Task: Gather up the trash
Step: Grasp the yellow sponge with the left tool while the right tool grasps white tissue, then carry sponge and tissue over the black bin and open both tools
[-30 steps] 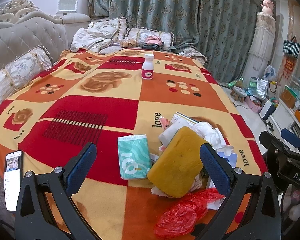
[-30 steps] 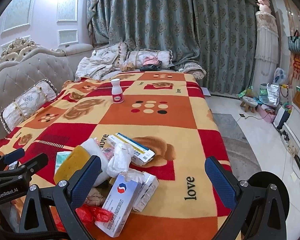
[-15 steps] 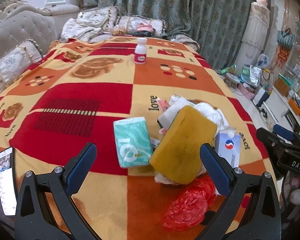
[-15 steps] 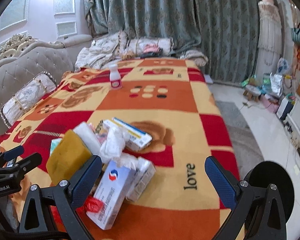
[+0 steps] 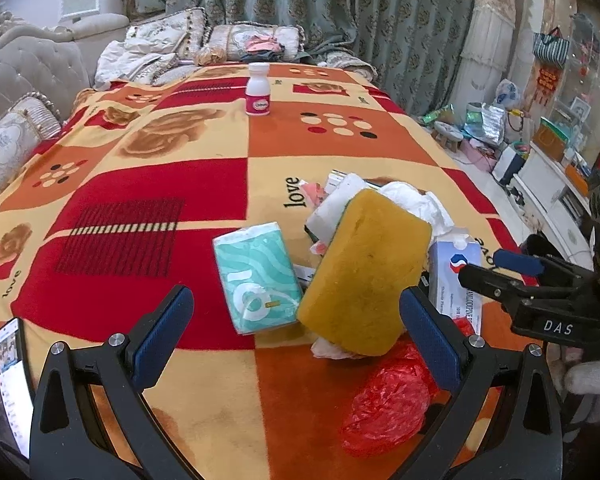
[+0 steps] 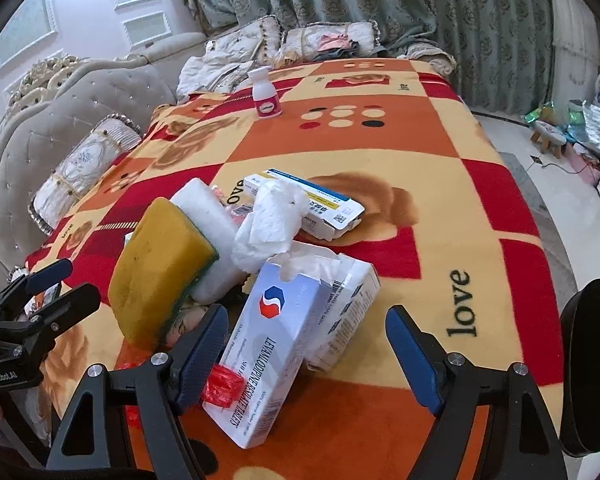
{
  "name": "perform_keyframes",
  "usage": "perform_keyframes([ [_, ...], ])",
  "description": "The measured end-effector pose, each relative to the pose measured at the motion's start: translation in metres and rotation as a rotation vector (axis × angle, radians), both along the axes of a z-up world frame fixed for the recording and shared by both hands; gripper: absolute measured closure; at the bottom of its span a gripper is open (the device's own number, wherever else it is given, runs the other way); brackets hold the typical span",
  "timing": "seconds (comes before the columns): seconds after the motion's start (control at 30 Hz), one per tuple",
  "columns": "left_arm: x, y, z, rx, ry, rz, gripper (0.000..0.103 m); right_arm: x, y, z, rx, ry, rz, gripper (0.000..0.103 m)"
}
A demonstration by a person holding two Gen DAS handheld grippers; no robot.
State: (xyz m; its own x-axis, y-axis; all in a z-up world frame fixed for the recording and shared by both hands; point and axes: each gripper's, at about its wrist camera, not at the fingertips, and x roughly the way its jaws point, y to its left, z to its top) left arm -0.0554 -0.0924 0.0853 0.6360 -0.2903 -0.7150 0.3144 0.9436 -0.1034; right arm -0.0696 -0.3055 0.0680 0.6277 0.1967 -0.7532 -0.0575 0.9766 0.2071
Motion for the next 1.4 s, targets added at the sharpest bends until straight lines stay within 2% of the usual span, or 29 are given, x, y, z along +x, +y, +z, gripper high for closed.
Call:
perform_keyframes([
  [0.23, 0.008, -0.025, -0.003, 0.027, 0.012, -0.074, 0.001, 0.011, -0.008, 0.009, 0.003, -0.006, -0.010, 0.023],
  [0.33, 0.013, -0.032, -0.005, 0.042, 0.017, -0.092, 0.001, 0.025, -0.008, 0.017, 0.014, -0.008, 0.015, 0.023],
  [0.43, 0.020, -0.034, -0.007, 0.023, 0.043, -0.107, 0.001, 0.041, -0.002, 0.018, 0.006, -0.009, 0.048, 0.023],
  [0.47, 0.022, -0.034, -0.008, 0.018, 0.049, -0.113, 0.004, 0.047, 0.000, 0.018, 0.008, -0.003, 0.058, 0.023],
  [0.5, 0.024, -0.035, -0.009, 0.018, 0.054, -0.120, 0.018, 0.055, 0.002, 0.017, 0.017, 0.006, 0.074, 0.024],
  [0.53, 0.027, -0.036, -0.012, 0.023, 0.073, -0.134, 0.034, 0.061, 0.003, 0.016, 0.025, 0.013, 0.088, 0.029],
  [0.57, 0.028, -0.036, -0.013, 0.021, 0.089, -0.141, 0.040, 0.066, 0.005, 0.015, 0.028, 0.020, 0.099, 0.039],
  [0.73, 0.032, -0.033, -0.010, -0.013, 0.111, -0.152, 0.054, 0.087, 0.019, 0.001, 0.025, 0.072, 0.179, 0.070],
  [0.83, 0.032, -0.024, 0.004, -0.056, 0.105, -0.145, 0.057, 0.085, 0.019, 0.007, 0.037, 0.044, 0.185, 0.074],
  [1.07, 0.031, -0.018, 0.041, -0.156, 0.087, -0.141, 0.058, 0.068, -0.003, 0.043, 0.111, -0.047, 0.157, 0.074],
  [1.23, 0.020, -0.049, 0.054, -0.152, 0.087, -0.189, 0.058, 0.042, -0.026, 0.060, 0.083, -0.082, 0.126, 0.075],
  [1.4, 0.005, -0.103, 0.056, -0.151, 0.111, -0.259, 0.058, 0.012, -0.068, 0.059, 0.045, -0.082, 0.047, 0.074],
])
